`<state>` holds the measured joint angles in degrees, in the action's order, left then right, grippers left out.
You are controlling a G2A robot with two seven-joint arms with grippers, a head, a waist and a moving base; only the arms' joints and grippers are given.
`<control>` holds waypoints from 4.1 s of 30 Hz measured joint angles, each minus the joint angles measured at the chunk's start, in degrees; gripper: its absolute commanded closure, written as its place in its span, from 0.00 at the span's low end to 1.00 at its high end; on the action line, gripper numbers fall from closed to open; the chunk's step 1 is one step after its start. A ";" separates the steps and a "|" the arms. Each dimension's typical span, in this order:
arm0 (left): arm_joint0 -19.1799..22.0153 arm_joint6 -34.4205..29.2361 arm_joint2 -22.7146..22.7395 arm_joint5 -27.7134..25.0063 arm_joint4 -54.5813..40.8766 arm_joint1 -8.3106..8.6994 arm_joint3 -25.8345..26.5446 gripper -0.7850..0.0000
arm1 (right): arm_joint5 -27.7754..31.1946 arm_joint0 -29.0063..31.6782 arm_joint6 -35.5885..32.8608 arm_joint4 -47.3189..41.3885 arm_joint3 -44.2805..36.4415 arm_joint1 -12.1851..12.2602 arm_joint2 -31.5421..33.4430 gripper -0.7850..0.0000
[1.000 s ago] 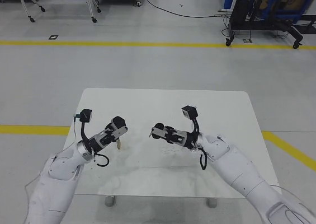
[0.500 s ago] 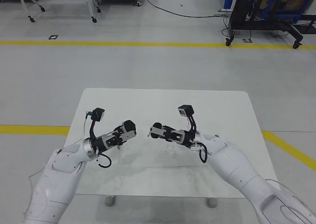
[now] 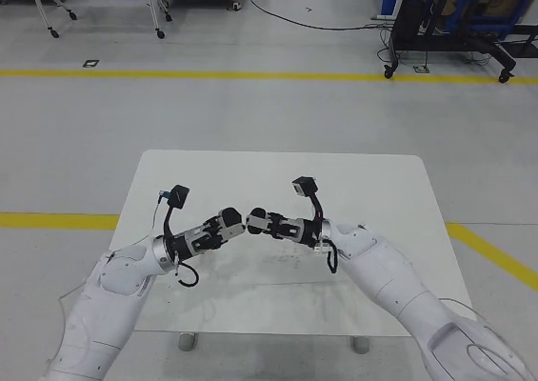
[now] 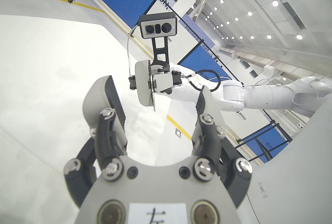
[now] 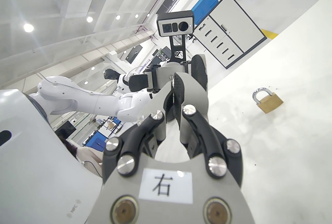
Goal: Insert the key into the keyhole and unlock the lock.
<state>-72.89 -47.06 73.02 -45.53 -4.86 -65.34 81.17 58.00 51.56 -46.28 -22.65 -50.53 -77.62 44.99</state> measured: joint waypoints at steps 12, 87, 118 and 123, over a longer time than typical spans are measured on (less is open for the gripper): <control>1.00 1.11 -1.55 1.64 2.02 0.27 -0.55 0.63 | 0.00 0.03 0.00 1.30 0.93 -1.19 1.48 1.00; 6.14 -14.81 -8.15 3.11 3.41 4.63 -0.69 1.00 | -13.02 2.97 -13.02 12.91 -11.11 6.02 4.13 0.81; -5.91 -0.07 4.45 23.10 37.99 8.80 18.19 0.00 | -2.41 5.33 0.02 6.79 -7.33 10.18 9.89 1.00; -10.97 -1.35 4.08 33.35 51.88 9.08 24.59 0.00 | -2.44 5.32 -0.05 6.78 -7.38 10.17 9.86 1.00</control>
<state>-83.86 -48.41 77.10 -12.17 47.02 -56.26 105.76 55.56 56.88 -46.33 -15.87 -57.91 -67.45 54.85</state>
